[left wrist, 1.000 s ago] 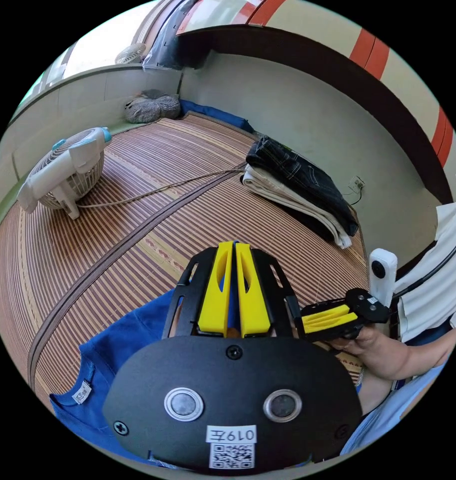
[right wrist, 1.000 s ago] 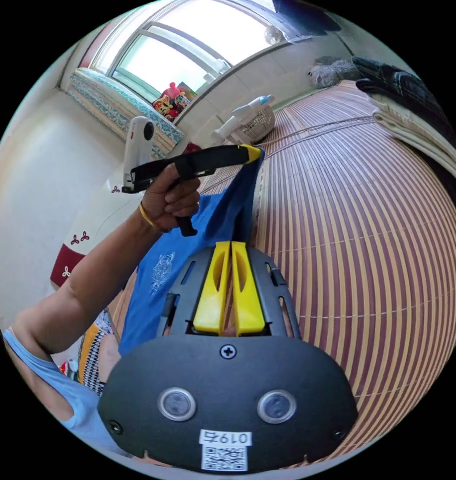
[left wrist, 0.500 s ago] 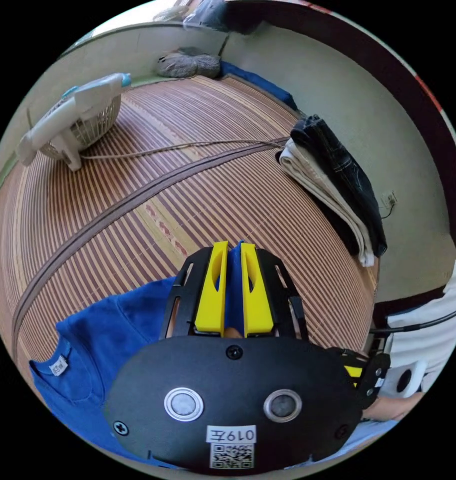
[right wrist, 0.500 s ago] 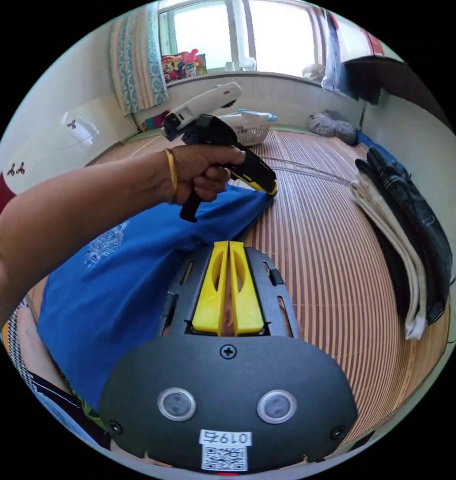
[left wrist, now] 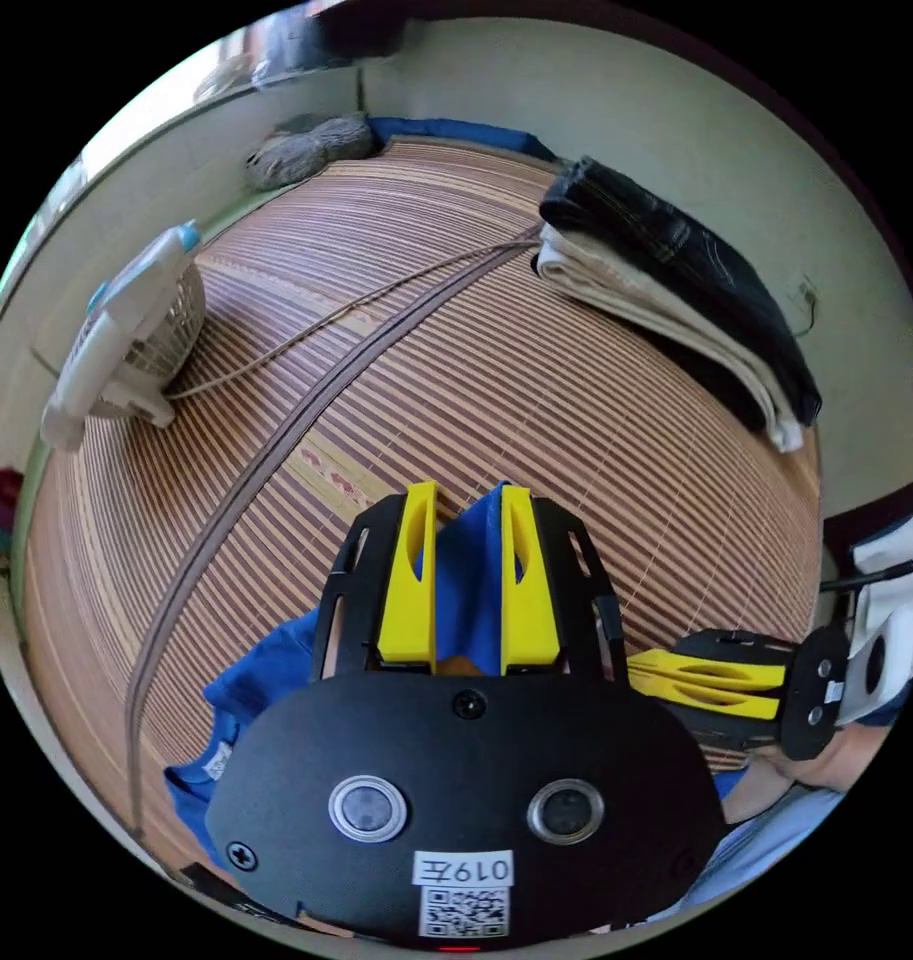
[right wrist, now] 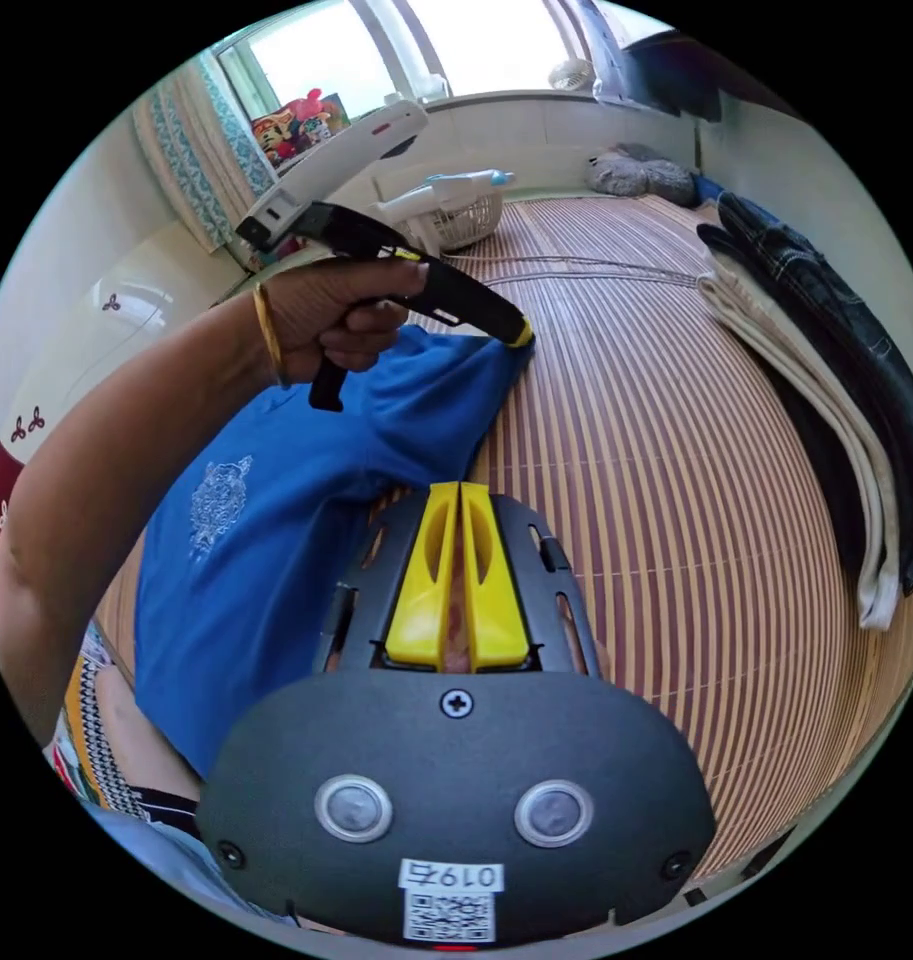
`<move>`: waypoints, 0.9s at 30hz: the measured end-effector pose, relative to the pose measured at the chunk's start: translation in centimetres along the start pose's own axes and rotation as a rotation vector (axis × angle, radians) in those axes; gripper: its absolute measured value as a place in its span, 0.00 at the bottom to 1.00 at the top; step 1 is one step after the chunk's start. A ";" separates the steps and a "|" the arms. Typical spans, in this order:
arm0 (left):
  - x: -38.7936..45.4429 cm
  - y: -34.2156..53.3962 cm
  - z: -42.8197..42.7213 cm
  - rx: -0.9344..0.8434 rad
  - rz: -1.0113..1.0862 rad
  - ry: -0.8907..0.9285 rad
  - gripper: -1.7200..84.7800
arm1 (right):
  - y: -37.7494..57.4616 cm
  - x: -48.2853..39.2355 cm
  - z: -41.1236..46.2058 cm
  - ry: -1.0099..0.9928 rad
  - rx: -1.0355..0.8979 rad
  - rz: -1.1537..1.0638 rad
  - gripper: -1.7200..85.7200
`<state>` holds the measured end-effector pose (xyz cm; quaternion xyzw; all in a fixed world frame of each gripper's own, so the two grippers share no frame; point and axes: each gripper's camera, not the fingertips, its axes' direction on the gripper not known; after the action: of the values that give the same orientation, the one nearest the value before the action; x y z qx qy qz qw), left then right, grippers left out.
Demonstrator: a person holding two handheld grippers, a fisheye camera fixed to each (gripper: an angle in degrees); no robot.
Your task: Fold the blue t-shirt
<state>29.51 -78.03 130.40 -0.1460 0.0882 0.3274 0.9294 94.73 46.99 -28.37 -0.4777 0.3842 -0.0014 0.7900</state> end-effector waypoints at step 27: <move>2.0 -5.9 1.0 -0.150 -0.009 0.038 0.04 | -0.1 1.8 1.2 -0.073 0.017 0.089 0.01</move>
<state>34.87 -80.90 132.09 -0.2218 0.0804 0.3261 0.9154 96.79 47.14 -29.11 -0.4532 0.3759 0.0478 0.8069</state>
